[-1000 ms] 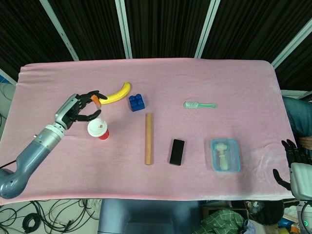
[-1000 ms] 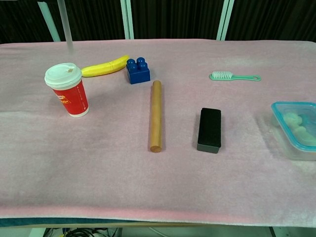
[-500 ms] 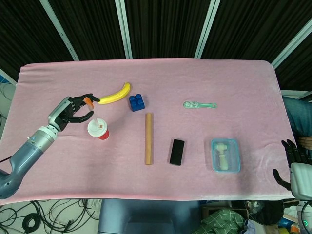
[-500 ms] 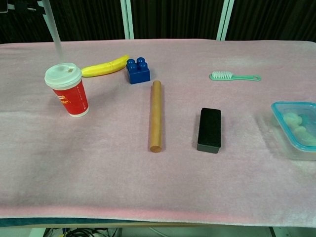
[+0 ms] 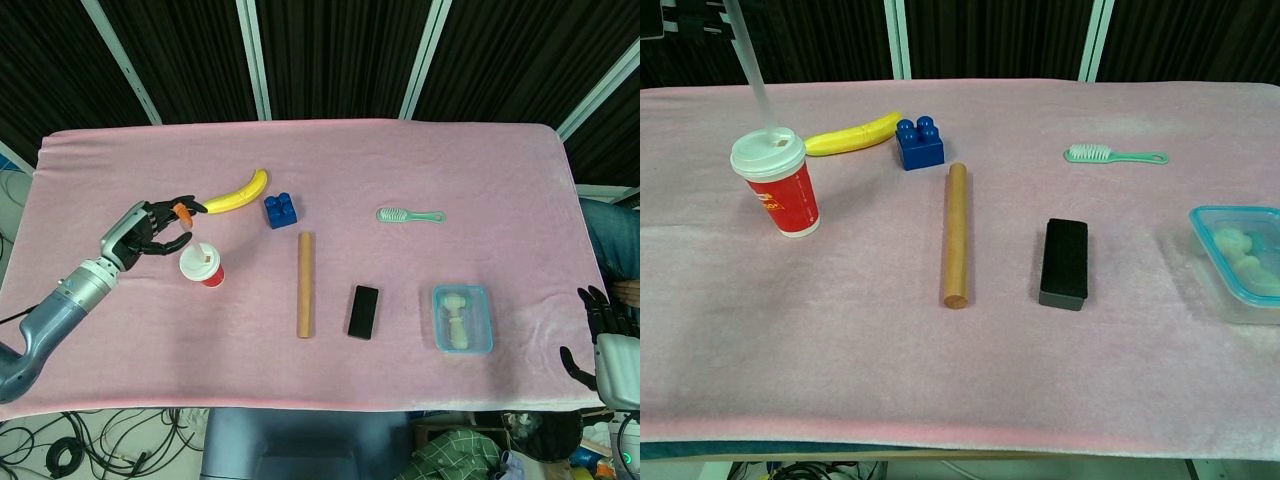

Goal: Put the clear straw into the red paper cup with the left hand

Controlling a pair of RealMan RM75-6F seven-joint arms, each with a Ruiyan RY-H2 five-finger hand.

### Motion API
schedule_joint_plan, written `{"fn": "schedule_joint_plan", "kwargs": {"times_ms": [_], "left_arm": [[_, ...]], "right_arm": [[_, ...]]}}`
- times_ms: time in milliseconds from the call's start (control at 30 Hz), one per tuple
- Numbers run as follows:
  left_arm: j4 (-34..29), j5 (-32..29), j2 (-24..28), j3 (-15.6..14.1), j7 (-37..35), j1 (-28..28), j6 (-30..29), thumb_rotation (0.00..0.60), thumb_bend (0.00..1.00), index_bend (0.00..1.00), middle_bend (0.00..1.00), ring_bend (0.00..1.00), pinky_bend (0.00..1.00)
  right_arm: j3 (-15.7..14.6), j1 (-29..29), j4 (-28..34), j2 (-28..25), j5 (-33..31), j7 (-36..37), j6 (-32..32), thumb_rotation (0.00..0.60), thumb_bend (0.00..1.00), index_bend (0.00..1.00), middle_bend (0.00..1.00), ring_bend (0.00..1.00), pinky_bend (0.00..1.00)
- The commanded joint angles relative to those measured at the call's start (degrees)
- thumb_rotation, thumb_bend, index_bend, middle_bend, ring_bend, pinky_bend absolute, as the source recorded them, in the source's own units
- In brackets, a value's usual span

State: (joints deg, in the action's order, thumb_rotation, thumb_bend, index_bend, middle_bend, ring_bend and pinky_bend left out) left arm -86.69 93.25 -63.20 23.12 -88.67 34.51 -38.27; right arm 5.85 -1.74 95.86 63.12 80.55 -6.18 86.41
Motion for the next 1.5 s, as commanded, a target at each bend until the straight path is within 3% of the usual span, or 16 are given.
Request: {"fn": "schedule_joint_plan", "kwargs": {"times_ms": [33,300,867,1500], "left_arm": [[1.5,1.4,-0.1,-2.1,-2.4,1.5,-2.0,0.6,0.39,0.68,0.3,0.04,0.14],[4.5,2.3,-0.4,-6.2,-6.0,3.9,-5.5,0.6,0.39,0.68,0.3,0.04,0.14],[8.2,1.6,-1.5,-11.9,-8.9,7.1,-9.4,0.6,0.39,0.68,0.31,0.04,0.14],[10.8,0.1,-2.5,-15.8,-11.2,9.3,-12.3,0.6,0.39,0.68,0.31,0.04,0.14]], "right_arm": [[0.0,0.0,0.0,0.0,0.0,0.0,0.0,0.6,0.26,0.06,0.04,0.16,0.2],[0.0,0.0,0.0,0.0,-0.1,0.0,-0.1,0.6,0.26,0.06,0.04,0.16,0.2],[0.0,0.0,0.0,0.0,-0.3,-0.1,-0.2,0.6,0.26,0.06,0.04,0.16,0.2],[0.1,0.0,0.0,0.0,-0.5,-0.2,-0.2,0.6,0.26,0.06,0.04,0.16,0.2]]}}
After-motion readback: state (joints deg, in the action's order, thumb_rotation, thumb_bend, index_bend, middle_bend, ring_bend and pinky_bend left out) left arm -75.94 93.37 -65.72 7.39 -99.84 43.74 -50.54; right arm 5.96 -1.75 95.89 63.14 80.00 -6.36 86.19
